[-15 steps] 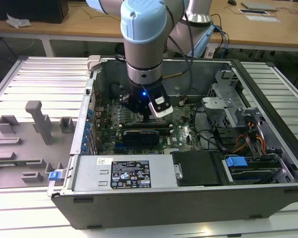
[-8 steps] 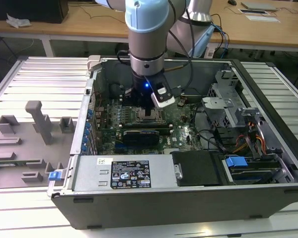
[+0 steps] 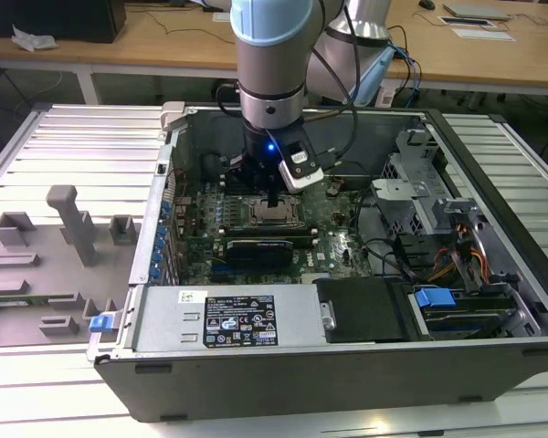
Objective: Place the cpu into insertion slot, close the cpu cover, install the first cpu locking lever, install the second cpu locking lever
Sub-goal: 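Install the second cpu locking lever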
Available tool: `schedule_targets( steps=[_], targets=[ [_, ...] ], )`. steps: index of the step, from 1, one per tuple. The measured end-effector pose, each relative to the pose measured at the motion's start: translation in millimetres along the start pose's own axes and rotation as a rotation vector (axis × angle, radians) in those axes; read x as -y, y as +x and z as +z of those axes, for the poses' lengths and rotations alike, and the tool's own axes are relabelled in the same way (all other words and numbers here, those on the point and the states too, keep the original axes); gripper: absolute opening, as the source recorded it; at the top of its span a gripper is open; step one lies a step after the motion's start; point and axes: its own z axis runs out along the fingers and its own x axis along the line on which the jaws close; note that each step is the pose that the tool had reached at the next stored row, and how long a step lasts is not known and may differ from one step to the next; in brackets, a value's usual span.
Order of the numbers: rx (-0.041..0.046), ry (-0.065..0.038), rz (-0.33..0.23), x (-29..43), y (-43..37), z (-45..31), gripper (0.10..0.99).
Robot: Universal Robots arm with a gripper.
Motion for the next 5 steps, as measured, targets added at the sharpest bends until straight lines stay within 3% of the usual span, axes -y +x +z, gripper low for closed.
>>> schedule_targets(
  steps=[5],
  targets=[
    [0.0000, 0.000, 0.000, -0.1, 0.0, -0.4, 0.106]
  ],
)
